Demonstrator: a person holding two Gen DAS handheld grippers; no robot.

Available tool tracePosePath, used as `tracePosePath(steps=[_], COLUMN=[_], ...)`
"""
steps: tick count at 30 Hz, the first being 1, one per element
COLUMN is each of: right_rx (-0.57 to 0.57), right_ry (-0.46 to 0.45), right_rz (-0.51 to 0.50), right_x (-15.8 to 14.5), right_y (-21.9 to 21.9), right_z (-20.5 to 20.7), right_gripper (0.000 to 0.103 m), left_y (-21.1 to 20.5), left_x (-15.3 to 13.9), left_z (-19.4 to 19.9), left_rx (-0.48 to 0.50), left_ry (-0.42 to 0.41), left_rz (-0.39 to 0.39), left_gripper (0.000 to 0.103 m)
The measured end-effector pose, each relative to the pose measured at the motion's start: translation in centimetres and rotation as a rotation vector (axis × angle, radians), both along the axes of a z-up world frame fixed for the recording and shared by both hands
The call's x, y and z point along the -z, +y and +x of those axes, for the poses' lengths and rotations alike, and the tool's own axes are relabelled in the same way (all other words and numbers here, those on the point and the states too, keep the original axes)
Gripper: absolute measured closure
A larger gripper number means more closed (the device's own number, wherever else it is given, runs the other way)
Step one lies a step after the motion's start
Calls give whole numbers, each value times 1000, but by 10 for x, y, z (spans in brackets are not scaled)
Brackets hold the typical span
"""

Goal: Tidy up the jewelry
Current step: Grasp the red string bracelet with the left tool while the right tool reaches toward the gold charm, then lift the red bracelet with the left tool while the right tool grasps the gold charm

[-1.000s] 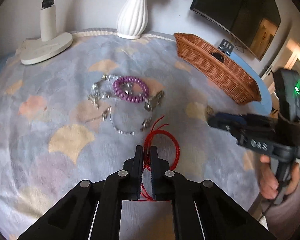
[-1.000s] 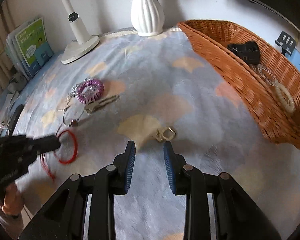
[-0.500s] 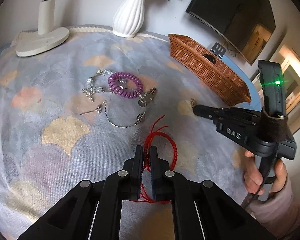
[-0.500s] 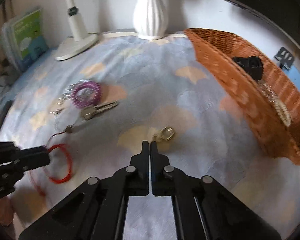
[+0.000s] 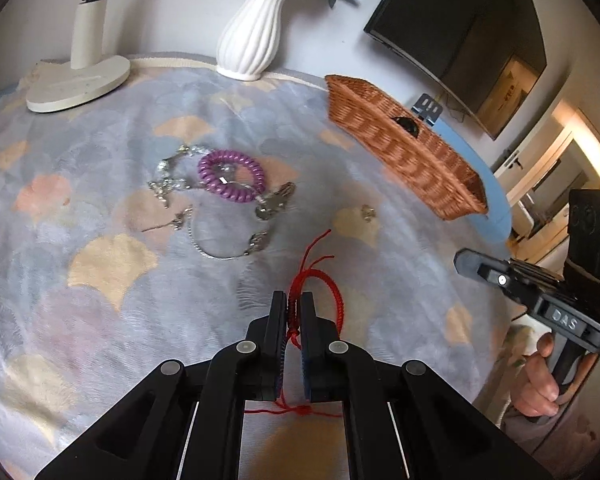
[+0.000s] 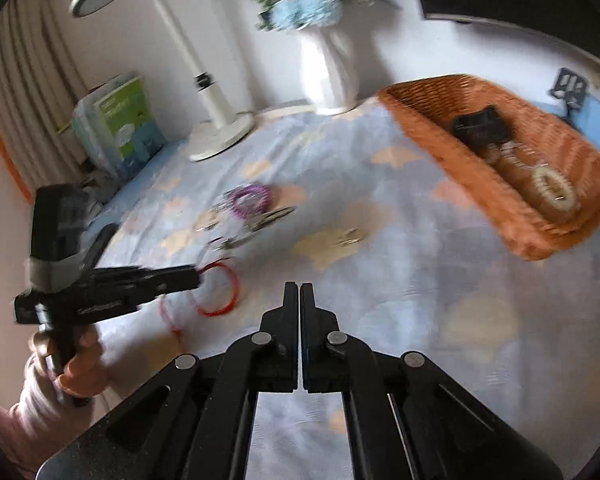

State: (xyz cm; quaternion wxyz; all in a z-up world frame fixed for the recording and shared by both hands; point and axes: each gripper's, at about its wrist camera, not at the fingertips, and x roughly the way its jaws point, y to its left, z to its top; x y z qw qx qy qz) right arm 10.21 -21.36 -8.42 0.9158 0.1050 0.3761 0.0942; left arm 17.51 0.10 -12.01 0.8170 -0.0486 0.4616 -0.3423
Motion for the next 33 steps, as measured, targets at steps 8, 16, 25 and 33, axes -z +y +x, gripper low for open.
tracePosePath(steps=[8, 16, 25, 33], right_rx=[78, 124, 136, -11], right_ry=[159, 166, 153, 83], right_rz=[45, -125, -258, 91], right_x=[32, 39, 38, 4], right_y=[-14, 19, 37, -4], right_z=[55, 90, 97, 40], right_gripper=[77, 76, 90, 90], left_y=[-2, -2, 0, -4], left_x=[6, 12, 11, -14], left_z=[5, 5, 5, 0], left_rx=[-17, 13, 29, 64], left_ry=[12, 46, 50, 2], left_rz=[24, -5, -27, -80], left_gripper=[97, 97, 97, 97])
